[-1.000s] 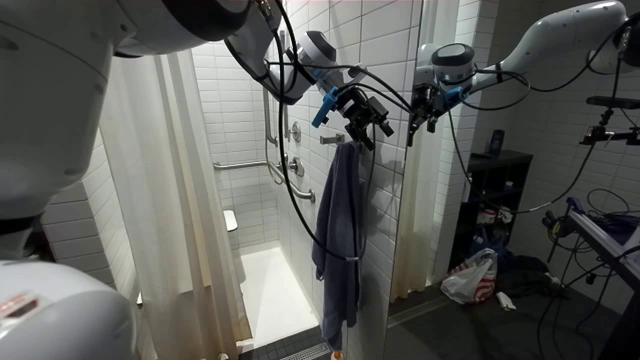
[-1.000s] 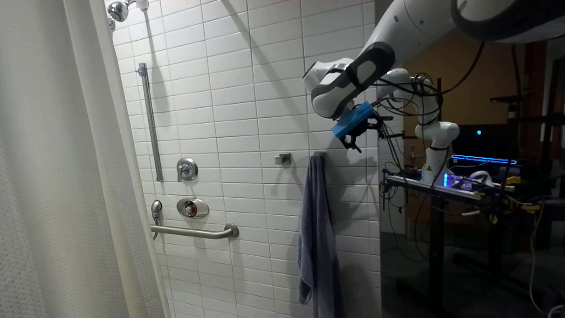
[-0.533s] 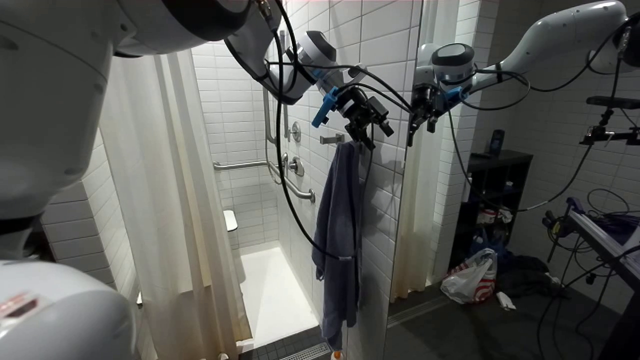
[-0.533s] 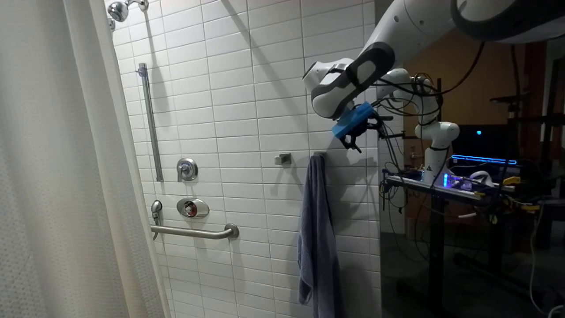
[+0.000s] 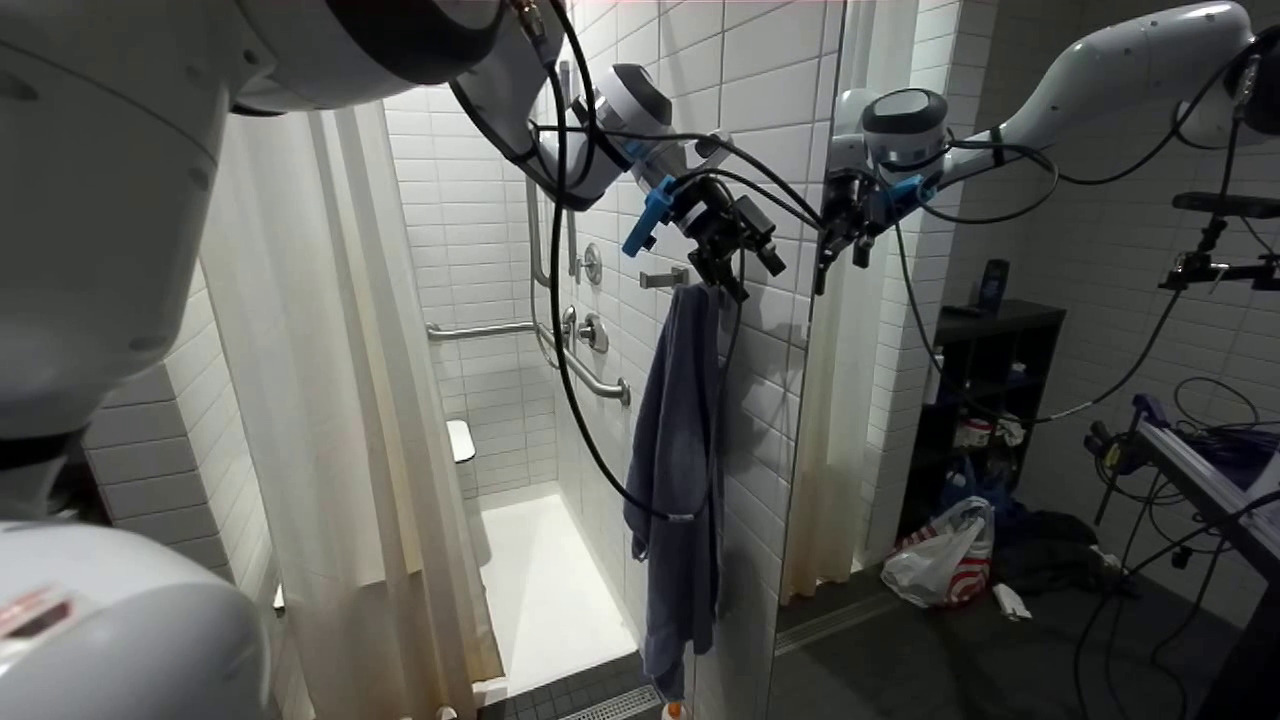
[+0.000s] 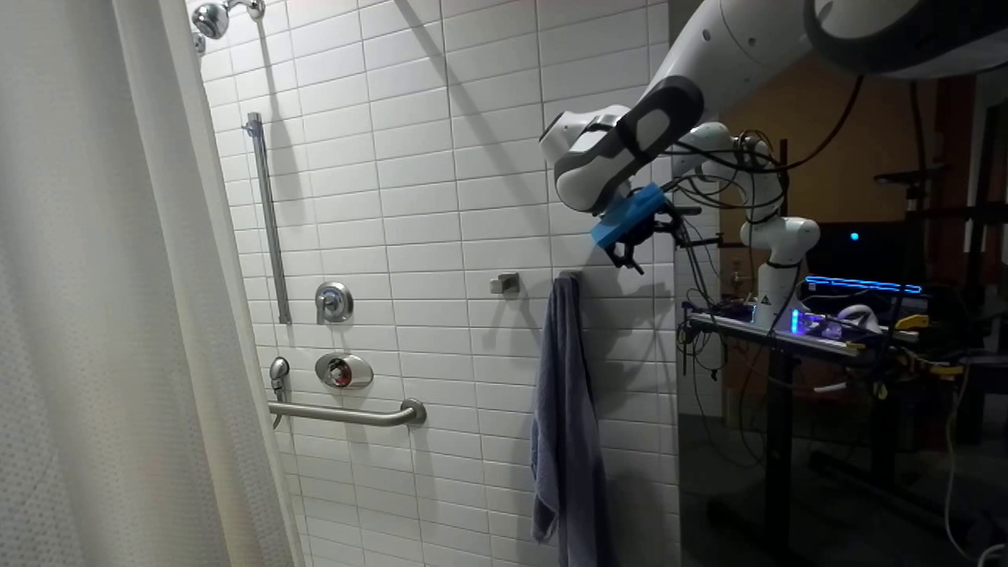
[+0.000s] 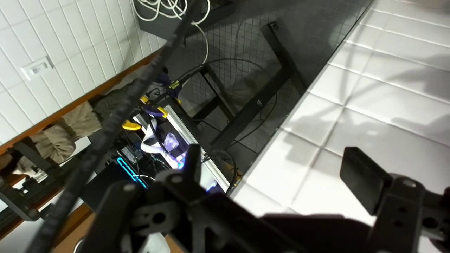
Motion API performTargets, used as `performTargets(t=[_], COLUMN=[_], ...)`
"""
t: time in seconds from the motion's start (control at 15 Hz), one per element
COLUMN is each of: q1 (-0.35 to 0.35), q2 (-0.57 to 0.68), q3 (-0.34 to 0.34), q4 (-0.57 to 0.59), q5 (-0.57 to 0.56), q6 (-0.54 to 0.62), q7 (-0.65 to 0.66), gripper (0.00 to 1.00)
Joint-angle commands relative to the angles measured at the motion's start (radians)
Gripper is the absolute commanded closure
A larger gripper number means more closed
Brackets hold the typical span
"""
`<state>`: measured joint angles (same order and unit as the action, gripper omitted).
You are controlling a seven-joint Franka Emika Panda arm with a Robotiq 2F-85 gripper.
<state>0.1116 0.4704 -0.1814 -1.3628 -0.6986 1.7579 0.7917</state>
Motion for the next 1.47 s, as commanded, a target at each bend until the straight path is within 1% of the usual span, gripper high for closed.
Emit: performTargets(t=[0.0,0.13,0.27,0.47,0.6,0.73,0.87,0.93,1.13,1.4], q1=[-0.003,0.017,0.044,0.090,0.107,0.108,0.094,0.082,0.078,0.041], q2=[-0.008,-0.014,-0.024,-0.048,-0.055,-0.068,-0.087,-0.025,-0.045,-0.007], q3=[0.022,0.025,0.033,0.053,0.074,0.099,0.125,0.141,0.149,0.171], q4=[-0.009,-0.027,-0.052,-0.116,-0.147,-0.186,-0.224,-0.139,-0.173,-0.119], q5=[-0.034,-0.088,-0.177,-0.353,-0.461,-0.555,-0.619,-0.576,-0.606,-0.569], q6=[0.024,0.044,0.057,0.072,0.072,0.091,0.121,0.070,0.088,0.099], q7=[-0.018,-0.020,-0.001,0.047,0.086,0.118,0.145,0.118,0.132,0.018], gripper=[0.00,0.00,0.00,0.00,0.00,0.00,0.00,0.00,0.00,0.00])
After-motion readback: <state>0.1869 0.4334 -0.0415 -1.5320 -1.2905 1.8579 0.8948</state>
